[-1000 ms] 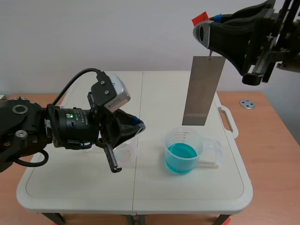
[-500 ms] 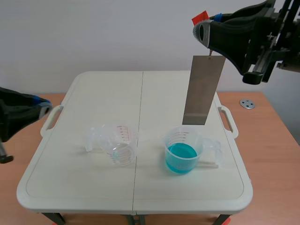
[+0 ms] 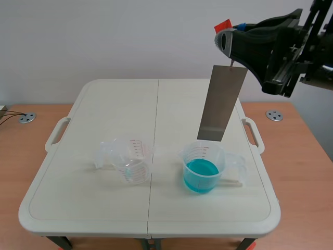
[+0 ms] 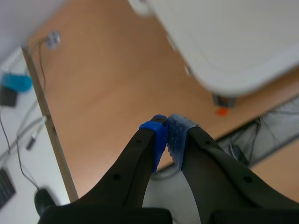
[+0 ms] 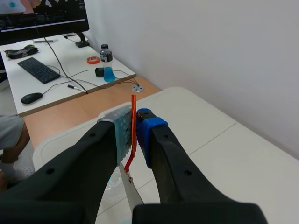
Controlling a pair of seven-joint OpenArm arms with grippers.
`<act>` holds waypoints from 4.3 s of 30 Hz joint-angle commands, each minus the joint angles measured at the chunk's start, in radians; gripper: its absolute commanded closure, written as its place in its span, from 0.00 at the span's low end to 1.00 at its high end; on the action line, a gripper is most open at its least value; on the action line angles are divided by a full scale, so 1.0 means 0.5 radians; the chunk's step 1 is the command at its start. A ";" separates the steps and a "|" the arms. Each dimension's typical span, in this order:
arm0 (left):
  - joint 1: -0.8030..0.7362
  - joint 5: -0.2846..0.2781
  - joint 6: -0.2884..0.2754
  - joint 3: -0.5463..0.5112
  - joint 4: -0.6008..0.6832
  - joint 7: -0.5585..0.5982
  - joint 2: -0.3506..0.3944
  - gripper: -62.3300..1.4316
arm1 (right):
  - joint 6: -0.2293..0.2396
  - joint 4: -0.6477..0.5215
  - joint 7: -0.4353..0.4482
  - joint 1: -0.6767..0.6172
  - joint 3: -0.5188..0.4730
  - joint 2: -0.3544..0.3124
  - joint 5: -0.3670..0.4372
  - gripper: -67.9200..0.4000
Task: Hold the metal plate by the orange handle, dip it into the blue solution, take it out and point at it, then put the plate back in the beaker on the left.
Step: 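Point at the plate with the left hand, then lower the plate into the blue solution, then hold the plate still in the solution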
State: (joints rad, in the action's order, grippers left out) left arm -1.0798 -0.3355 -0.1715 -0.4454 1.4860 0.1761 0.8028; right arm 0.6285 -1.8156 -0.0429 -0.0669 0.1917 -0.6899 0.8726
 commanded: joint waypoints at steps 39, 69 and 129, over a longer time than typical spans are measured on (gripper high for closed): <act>0.426 0.354 -0.120 1.044 -0.935 0.014 -0.645 0.93 | 0.234 0.892 -0.112 0.255 0.293 0.461 -0.072 0.98; 0.471 0.353 -0.120 1.073 -1.025 0.015 -0.645 0.93 | 0.234 1.098 -0.126 0.306 0.342 0.538 -0.123 0.98; 0.471 0.353 -0.120 1.073 -1.025 0.015 -0.645 0.93 | 0.234 0.638 -0.229 0.183 0.180 0.465 -0.100 0.98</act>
State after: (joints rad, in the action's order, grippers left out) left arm -0.8314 -0.1574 -0.2291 0.0914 0.9638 0.1738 0.4793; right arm 0.7330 -1.4712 -0.1699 0.0208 0.2913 -0.4465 0.8043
